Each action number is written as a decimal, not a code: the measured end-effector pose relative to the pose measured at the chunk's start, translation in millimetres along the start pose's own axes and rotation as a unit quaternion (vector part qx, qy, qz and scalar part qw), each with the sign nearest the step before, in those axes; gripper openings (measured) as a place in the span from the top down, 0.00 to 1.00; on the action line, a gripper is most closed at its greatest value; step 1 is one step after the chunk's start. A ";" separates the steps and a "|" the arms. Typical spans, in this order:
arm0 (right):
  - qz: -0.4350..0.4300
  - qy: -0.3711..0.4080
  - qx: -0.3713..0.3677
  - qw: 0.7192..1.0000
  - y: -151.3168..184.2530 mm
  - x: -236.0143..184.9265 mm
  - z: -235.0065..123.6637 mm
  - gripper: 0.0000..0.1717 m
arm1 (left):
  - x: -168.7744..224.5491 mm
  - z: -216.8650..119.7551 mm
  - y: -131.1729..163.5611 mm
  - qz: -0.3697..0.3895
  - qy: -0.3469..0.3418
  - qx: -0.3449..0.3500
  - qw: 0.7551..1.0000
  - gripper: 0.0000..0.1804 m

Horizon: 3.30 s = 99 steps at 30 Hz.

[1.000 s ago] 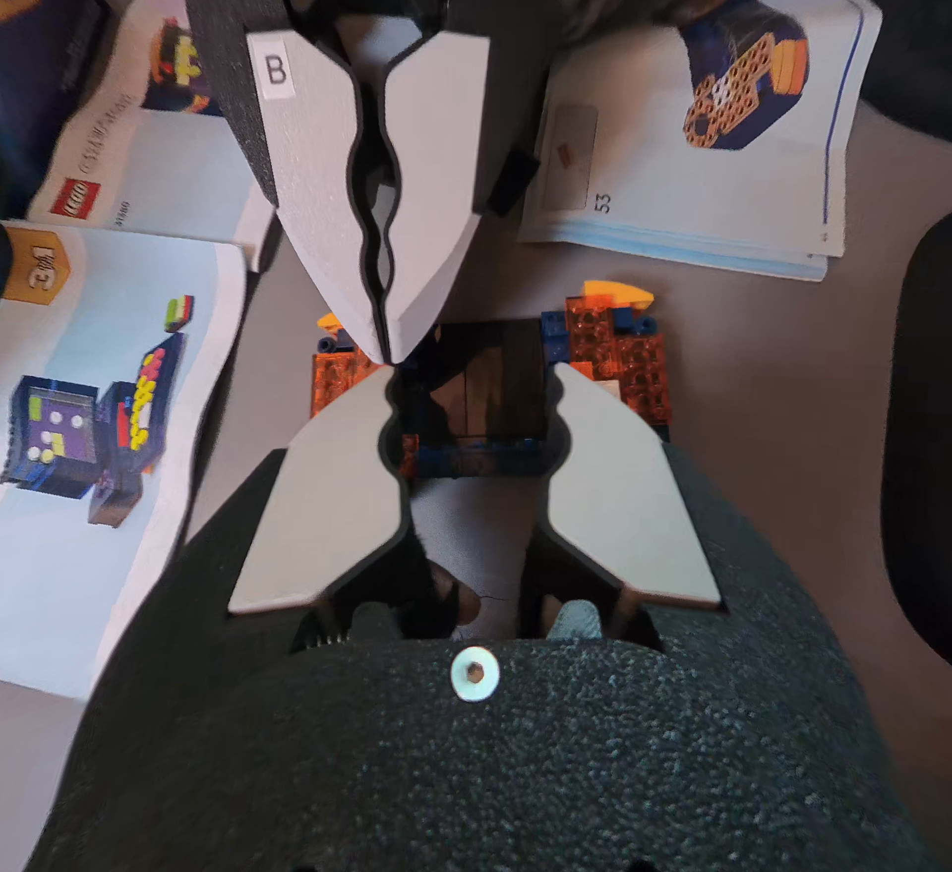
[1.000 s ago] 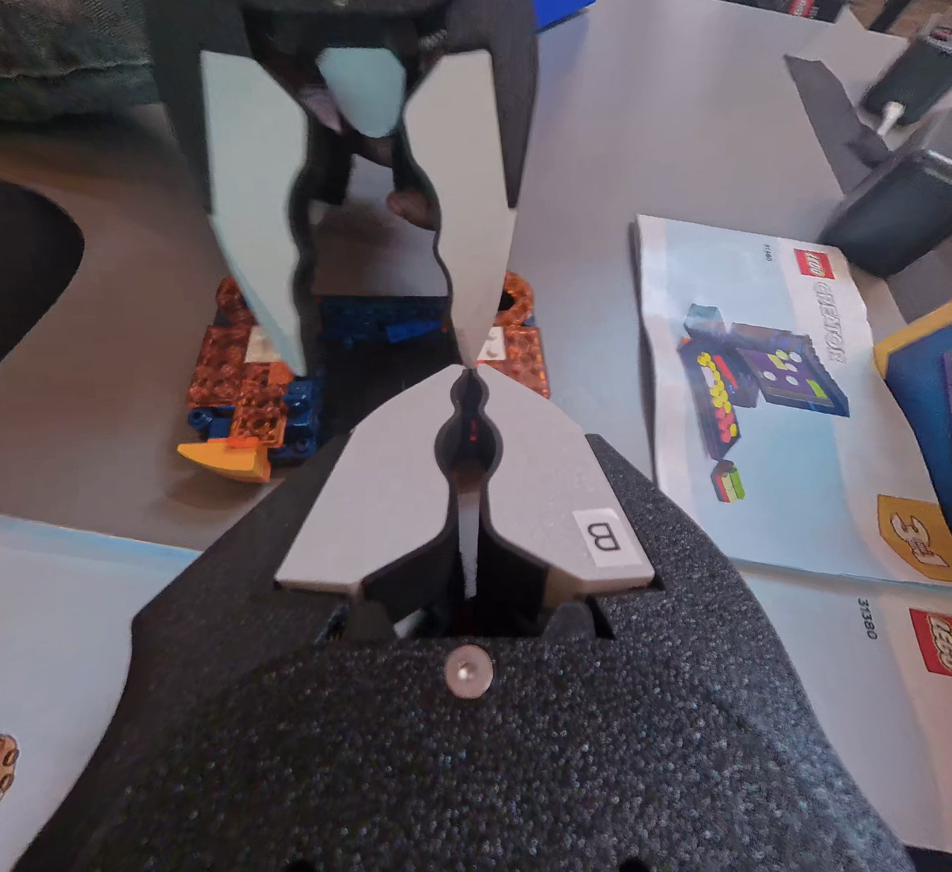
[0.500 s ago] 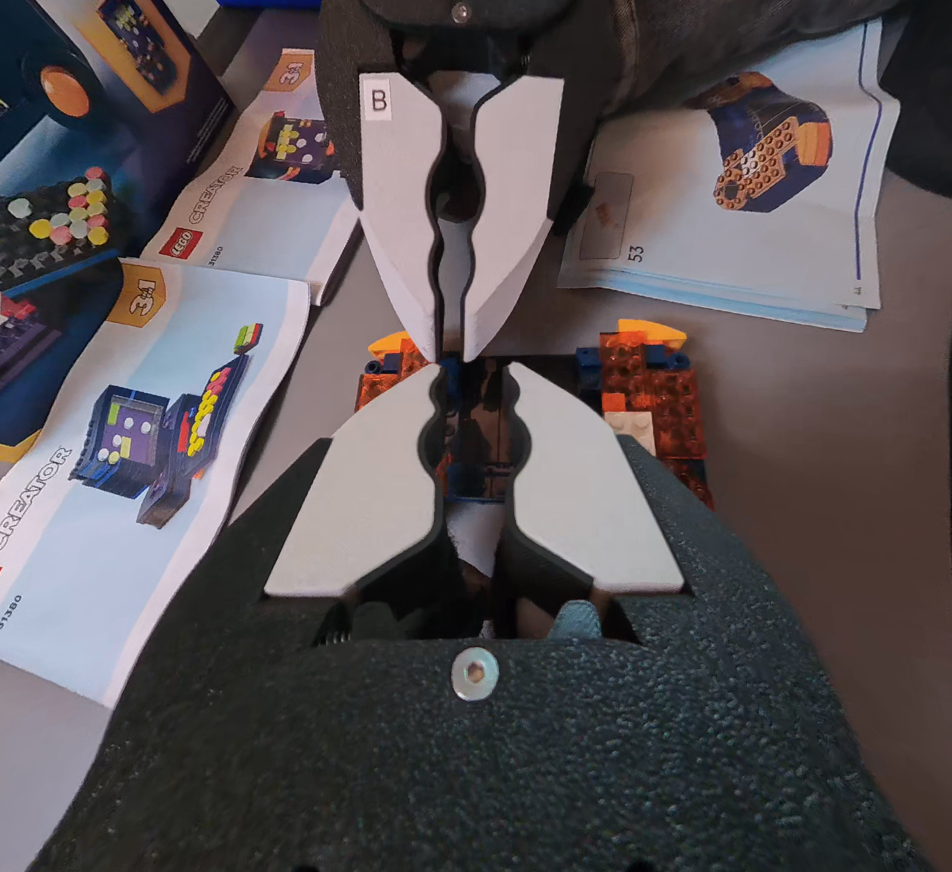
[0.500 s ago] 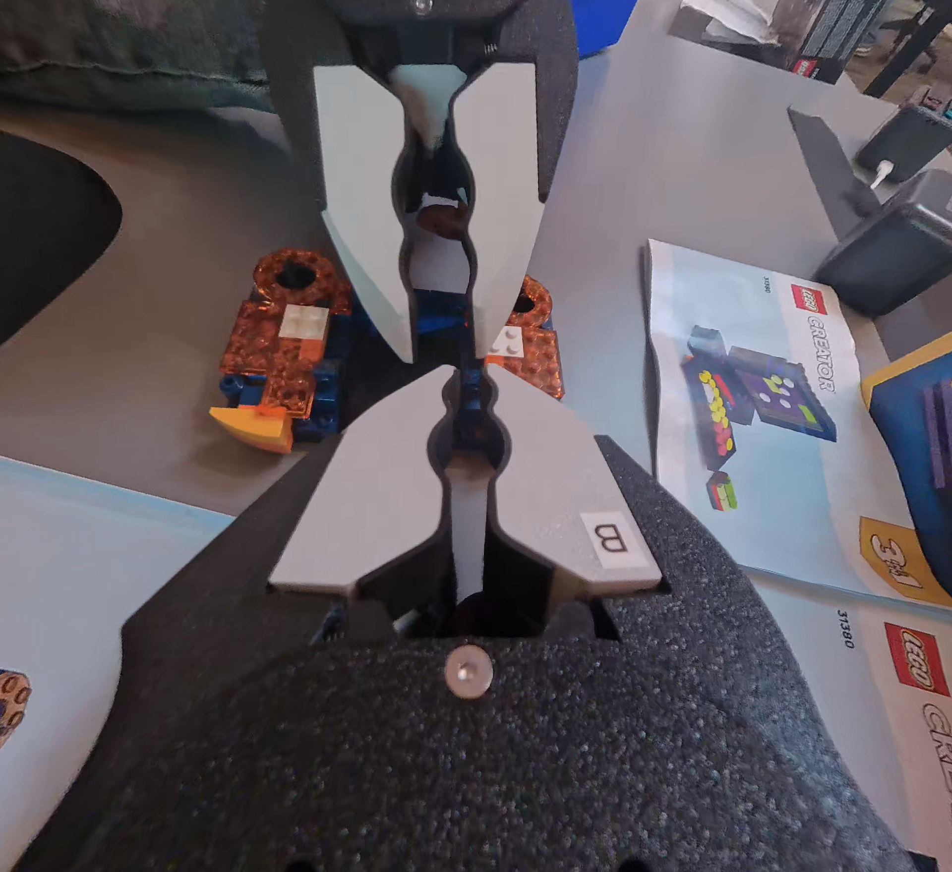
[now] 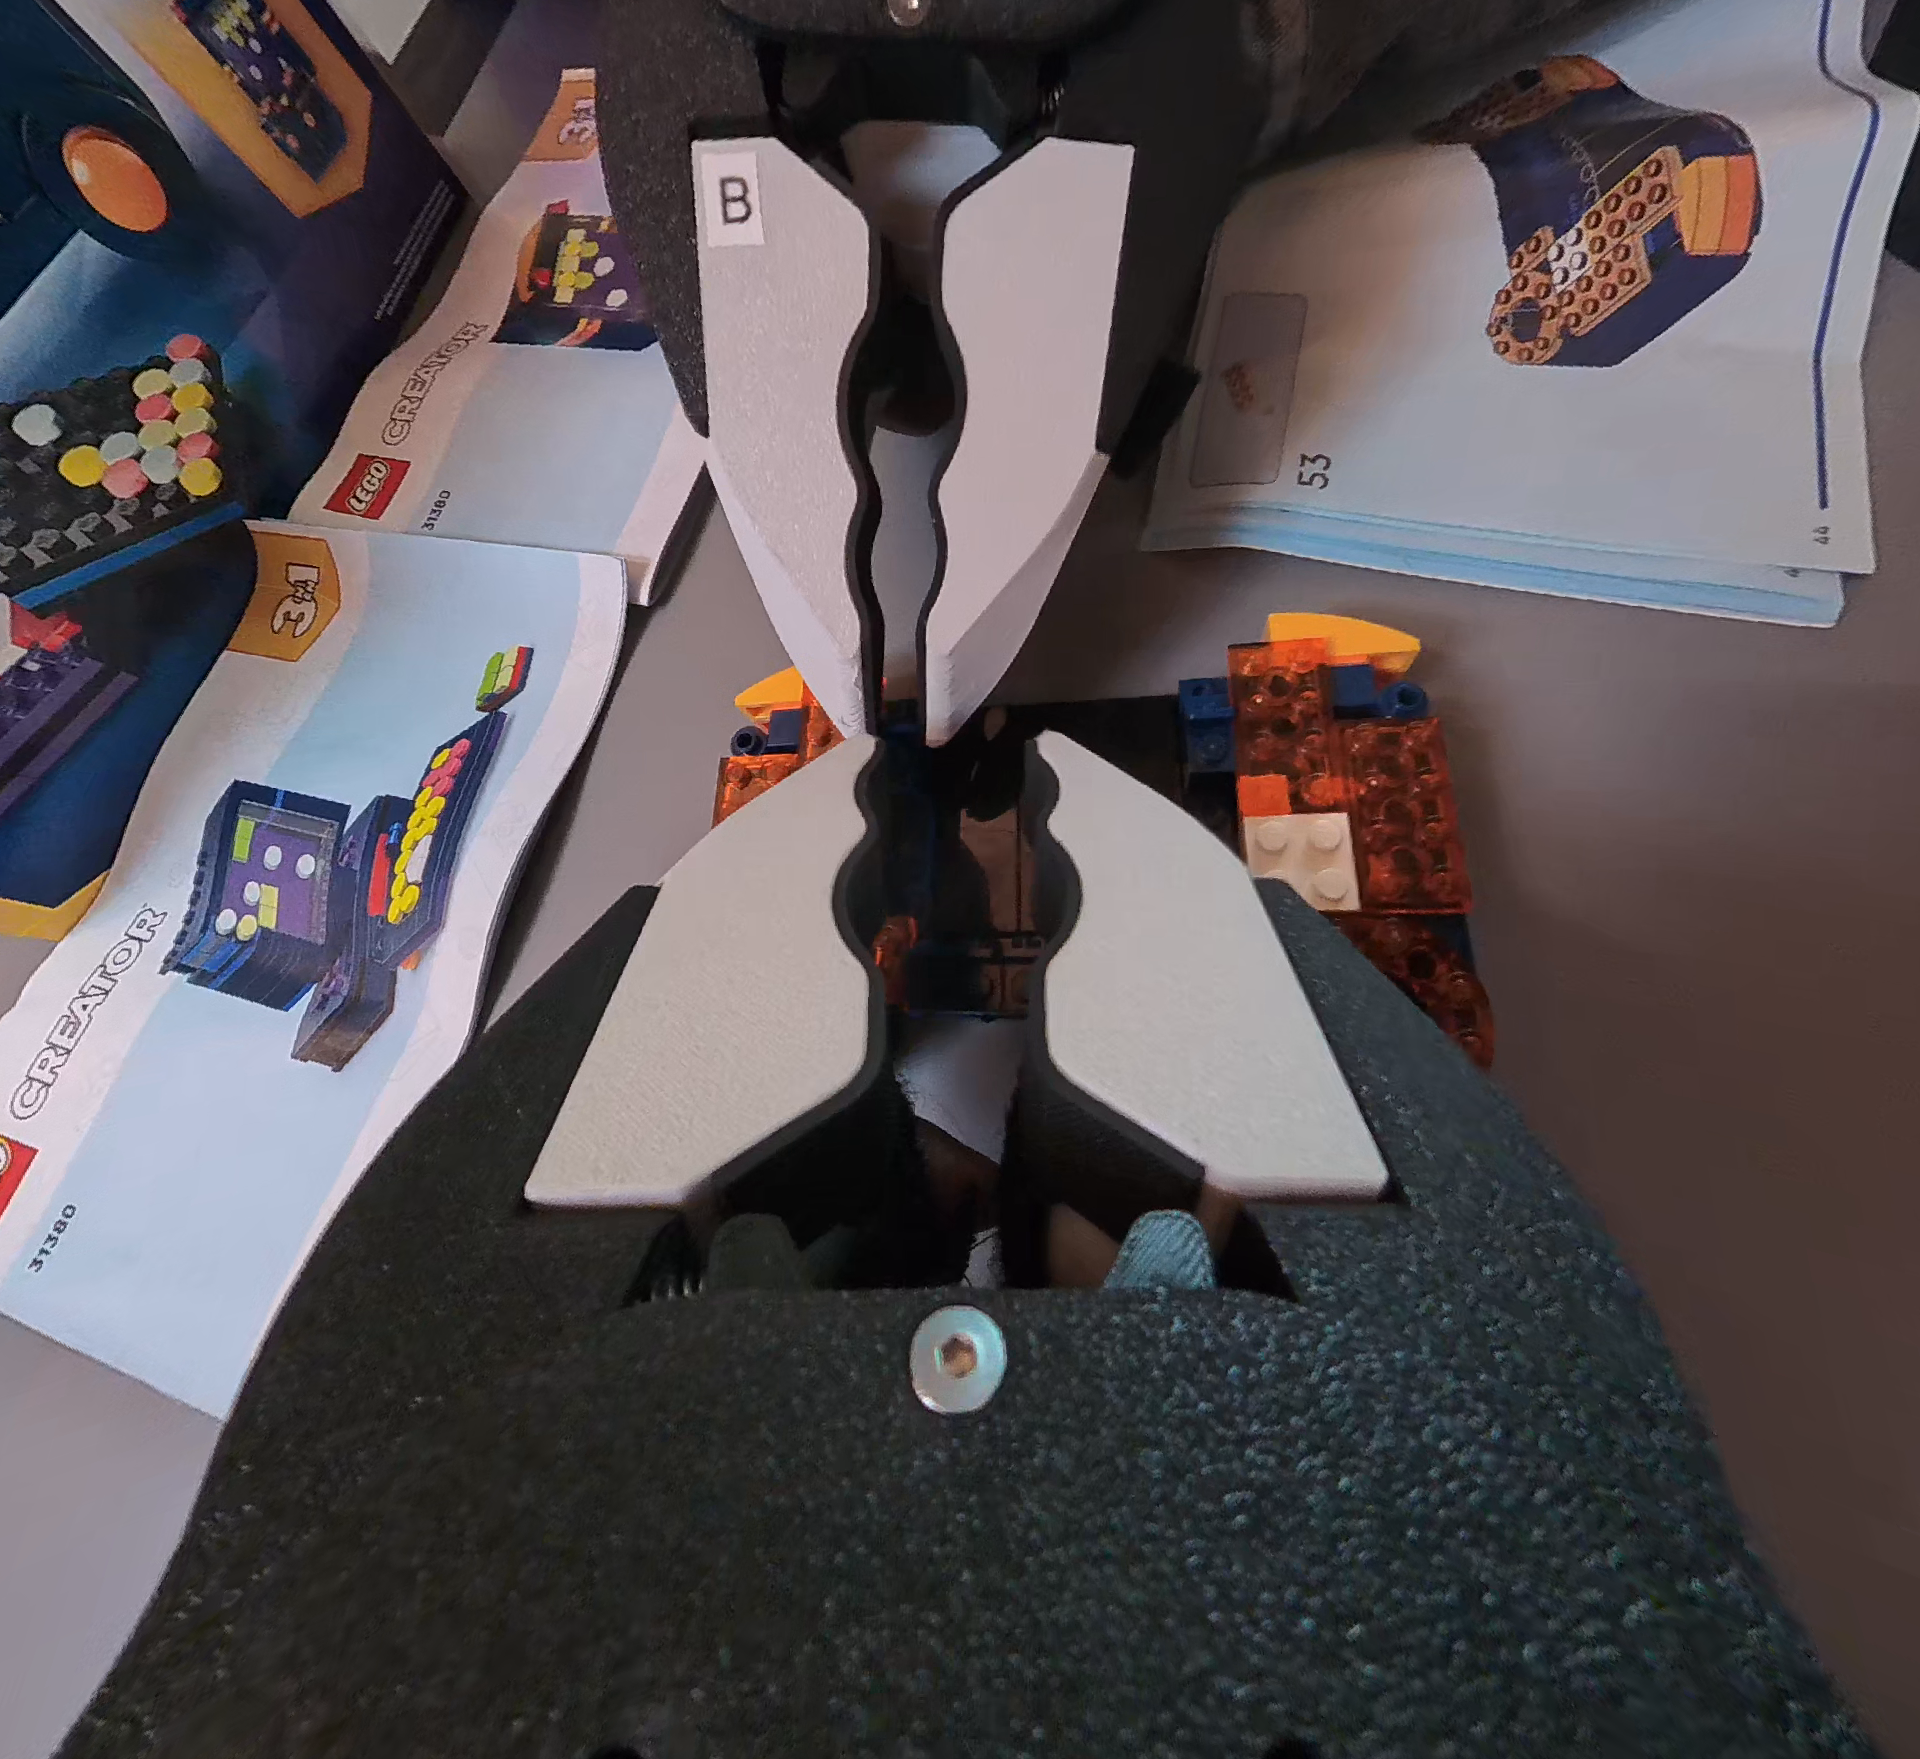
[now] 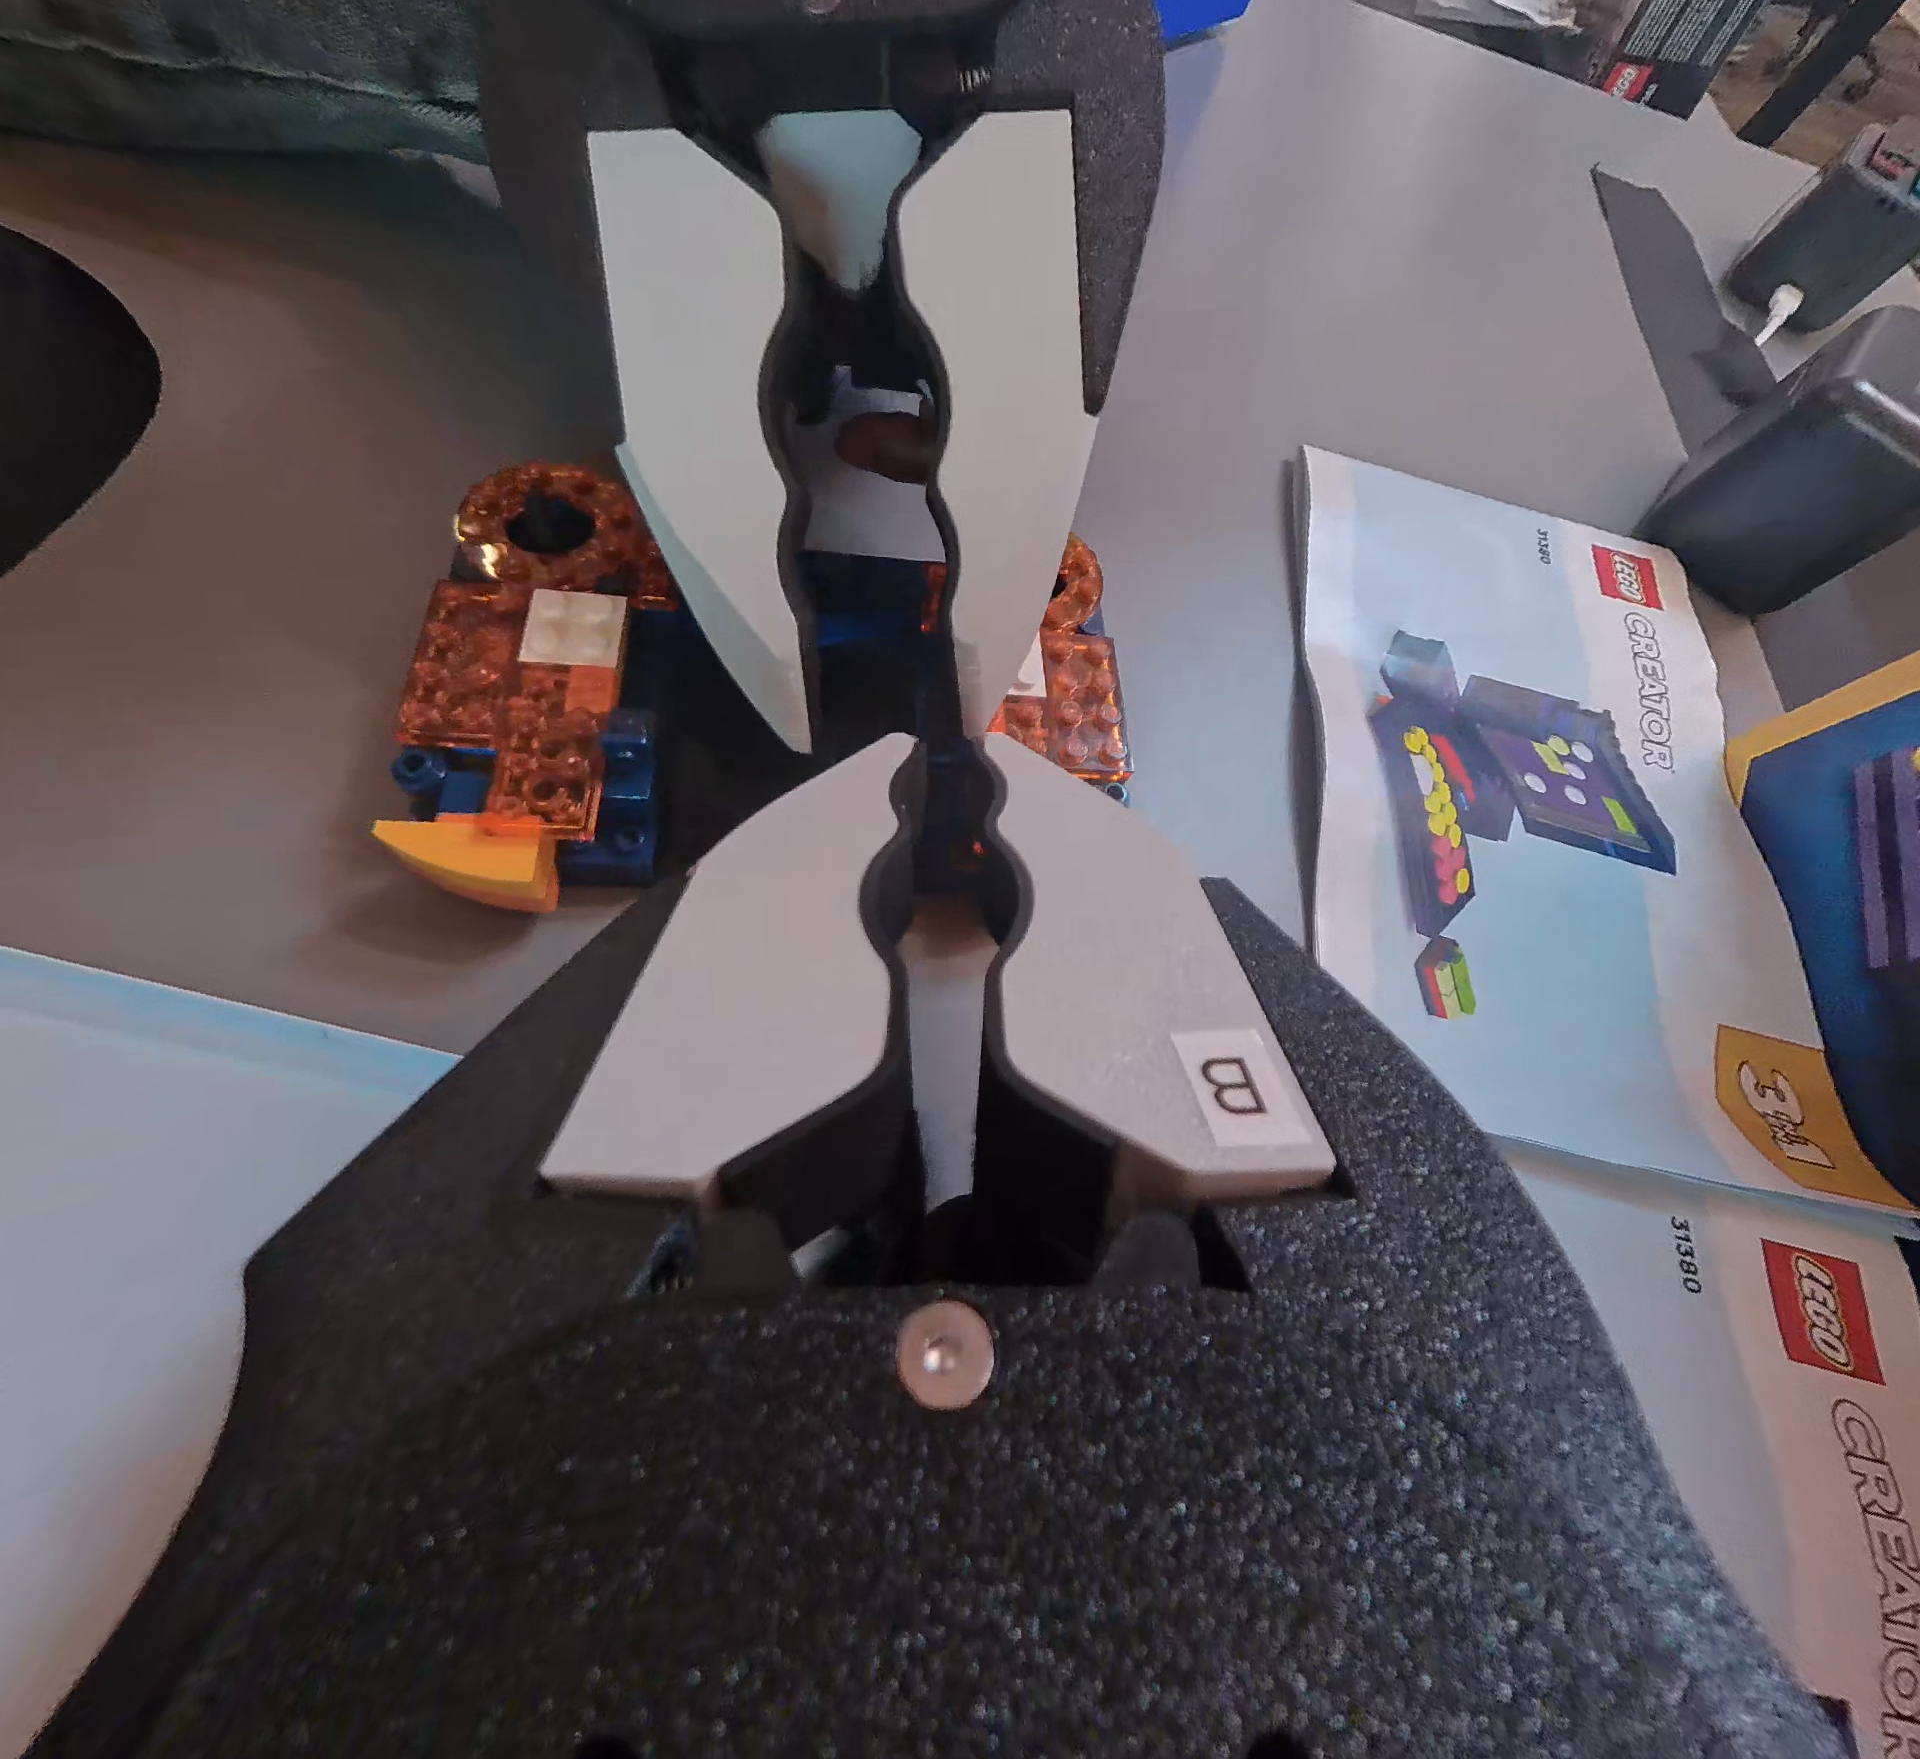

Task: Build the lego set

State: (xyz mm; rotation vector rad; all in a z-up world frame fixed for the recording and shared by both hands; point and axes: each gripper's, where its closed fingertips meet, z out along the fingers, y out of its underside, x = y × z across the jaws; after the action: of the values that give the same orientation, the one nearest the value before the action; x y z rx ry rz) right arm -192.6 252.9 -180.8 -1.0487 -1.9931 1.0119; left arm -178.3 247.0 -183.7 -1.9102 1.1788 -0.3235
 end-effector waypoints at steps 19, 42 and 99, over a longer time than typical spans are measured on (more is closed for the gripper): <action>0.067 -0.055 -0.058 0.995 1.5 1.2 2.0 0.96 | -5.6 0.2 5.2 0.002 -0.026 -0.005 1.000 0.91; 0.042 -0.063 0.007 0.997 0.1 -3.3 -7.7 0.91 | -7.2 1.3 5.3 0.076 -0.058 -0.063 0.993 0.95; -0.026 -0.033 -0.075 0.996 15.2 -8.5 13.6 1.00 | -29.3 -28.7 8.0 -0.057 -0.090 0.027 0.994 0.83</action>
State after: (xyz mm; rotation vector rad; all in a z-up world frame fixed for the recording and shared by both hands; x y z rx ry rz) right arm -194.3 246.9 -202.0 -1.0474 -2.1665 0.8916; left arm -215.5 254.7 -166.5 -1.9198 0.9348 -0.2369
